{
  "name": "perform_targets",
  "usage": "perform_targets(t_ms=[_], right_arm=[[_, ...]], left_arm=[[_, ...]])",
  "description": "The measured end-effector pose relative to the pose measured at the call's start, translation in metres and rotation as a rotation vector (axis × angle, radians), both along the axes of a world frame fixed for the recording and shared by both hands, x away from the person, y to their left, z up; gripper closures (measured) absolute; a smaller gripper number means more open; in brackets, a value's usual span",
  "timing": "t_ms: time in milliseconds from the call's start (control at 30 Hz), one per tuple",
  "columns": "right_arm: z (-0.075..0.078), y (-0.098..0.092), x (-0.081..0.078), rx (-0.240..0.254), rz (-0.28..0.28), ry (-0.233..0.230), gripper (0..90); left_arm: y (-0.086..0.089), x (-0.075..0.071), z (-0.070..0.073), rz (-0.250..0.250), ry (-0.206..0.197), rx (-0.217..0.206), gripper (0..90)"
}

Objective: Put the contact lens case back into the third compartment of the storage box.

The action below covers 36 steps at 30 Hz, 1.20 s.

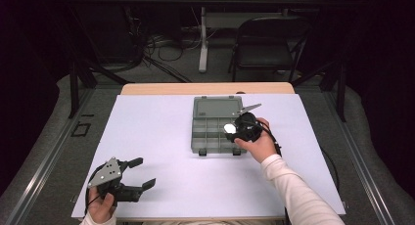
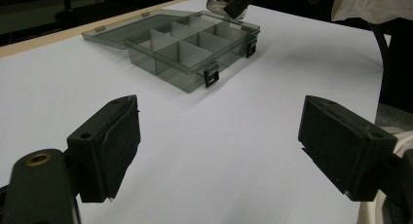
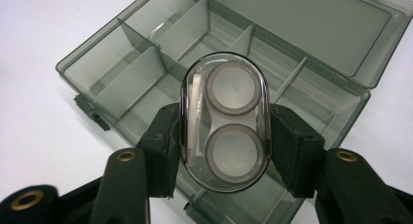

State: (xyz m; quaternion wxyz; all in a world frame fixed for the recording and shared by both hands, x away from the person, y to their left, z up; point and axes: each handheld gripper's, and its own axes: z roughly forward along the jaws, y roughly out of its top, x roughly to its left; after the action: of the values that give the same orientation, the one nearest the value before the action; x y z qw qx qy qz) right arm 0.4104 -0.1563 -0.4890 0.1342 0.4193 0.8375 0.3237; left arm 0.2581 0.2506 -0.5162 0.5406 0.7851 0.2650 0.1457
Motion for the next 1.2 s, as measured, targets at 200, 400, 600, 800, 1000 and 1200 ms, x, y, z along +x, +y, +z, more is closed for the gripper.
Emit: perform_targets(t_ms=[200,400,600,800,1000,1200], right_arm=[[-0.001,0.003,0.010,-0.007,-0.010,-0.003,48.4],[-0.001,0.006,0.019,-0.005,-0.016,-0.008,48.4],[0.001,0.009,0.027,-0.017,-0.021,-0.003,48.4],[0.001,0.014,0.033,-0.018,-0.011,-0.005,48.4],[0.002,0.019,0.039,-0.007,-0.013,-0.015,48.4],[0.000,0.020,0.044,-0.006,-0.019,0.003,48.4]], left_arm=[[0.000,0.000,0.000,-0.003,0.001,0.001,15.9],[0.000,0.001,0.000,-0.006,0.002,0.000,15.9],[0.000,0.001,0.000,-0.006,0.002,0.000,15.9],[0.000,0.001,0.000,-0.002,0.004,0.000,15.9],[0.000,0.001,0.000,-0.002,0.004,0.000,15.9],[0.000,0.001,-0.001,-0.004,0.004,0.001,15.9]])
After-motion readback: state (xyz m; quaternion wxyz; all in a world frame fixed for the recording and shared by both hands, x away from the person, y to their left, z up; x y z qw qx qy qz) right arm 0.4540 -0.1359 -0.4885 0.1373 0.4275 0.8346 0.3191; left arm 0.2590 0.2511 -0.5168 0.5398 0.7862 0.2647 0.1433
